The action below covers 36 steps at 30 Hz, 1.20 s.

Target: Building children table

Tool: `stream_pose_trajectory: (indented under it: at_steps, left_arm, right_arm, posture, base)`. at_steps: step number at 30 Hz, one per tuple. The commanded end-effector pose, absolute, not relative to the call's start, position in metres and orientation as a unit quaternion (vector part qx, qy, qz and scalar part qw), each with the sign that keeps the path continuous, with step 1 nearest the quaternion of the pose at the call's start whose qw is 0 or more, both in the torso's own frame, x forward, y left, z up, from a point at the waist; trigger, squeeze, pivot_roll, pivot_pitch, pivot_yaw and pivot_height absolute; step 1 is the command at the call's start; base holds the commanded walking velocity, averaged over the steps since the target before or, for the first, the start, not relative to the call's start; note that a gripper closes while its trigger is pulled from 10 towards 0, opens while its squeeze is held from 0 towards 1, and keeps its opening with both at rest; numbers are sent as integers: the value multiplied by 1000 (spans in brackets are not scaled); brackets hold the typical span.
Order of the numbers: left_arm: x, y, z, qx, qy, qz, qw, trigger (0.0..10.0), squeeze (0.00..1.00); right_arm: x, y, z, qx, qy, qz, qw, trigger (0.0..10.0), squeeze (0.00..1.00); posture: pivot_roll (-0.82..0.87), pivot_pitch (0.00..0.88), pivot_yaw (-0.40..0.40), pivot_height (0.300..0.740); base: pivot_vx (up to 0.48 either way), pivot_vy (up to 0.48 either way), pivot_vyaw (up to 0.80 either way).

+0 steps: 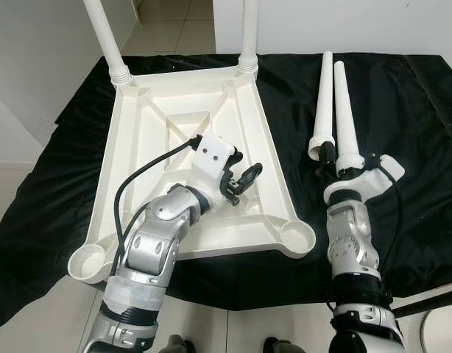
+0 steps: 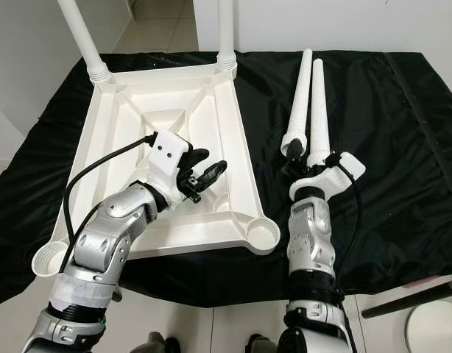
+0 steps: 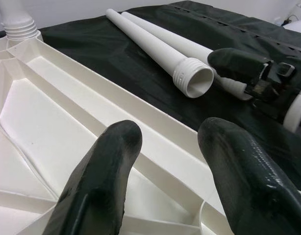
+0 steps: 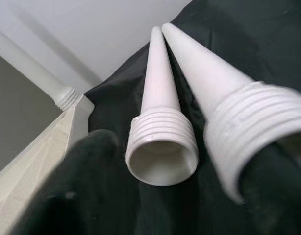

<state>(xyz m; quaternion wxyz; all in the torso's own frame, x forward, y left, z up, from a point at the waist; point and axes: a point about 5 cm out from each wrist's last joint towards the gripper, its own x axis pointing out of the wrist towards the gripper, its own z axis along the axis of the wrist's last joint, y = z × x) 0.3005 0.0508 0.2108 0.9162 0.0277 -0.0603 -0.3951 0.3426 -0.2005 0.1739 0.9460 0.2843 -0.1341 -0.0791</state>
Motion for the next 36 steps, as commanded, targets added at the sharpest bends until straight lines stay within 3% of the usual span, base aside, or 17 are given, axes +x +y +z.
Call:
stream_pose_trajectory:
  at_steps: [1,18,25,26,27,28,36]
  left_arm:
    - [302,54,211,27,-57,-364,929,10000,0]
    - [303,54,210,32,-56,-360,931,10000,0]
    - [305,53,203,32,-31,-352,935,10000,0]
    - [308,53,201,26,-21,-347,937,10000,0]
    - [308,53,201,26,-21,-347,937,10000,0]
    - [313,52,203,12,-11,-342,939,10000,0]
    - [331,58,218,-40,-12,-327,944,10000,0]
  right_arm:
    - [347,-200,170,298,-118,-68,945,0,0]
    - [344,-201,168,322,-130,-59,936,0,0]
    - [335,-194,170,247,-152,-60,955,0,0]
    - [332,-192,171,225,-158,-59,960,3882,0]
    - [332,-192,171,225,-158,-59,960,3882,0]
    - [329,-192,171,199,-160,-67,965,10000,0]
    - [320,-203,176,104,-156,-109,976,10000,0]
  posture:
    - [43,175,103,740]
    - [40,175,97,740]
    - [11,152,97,740]
    - [3,142,98,740]
    - [3,142,98,740]
    - [2,134,95,740]
    - [-12,85,72,740]
  base:
    - [0,0,0]
    - [0,0,0]
    - [0,0,0]
    - [0,0,0]
    - [0,0,0]
    - [0,0,0]
    - [0,0,0]
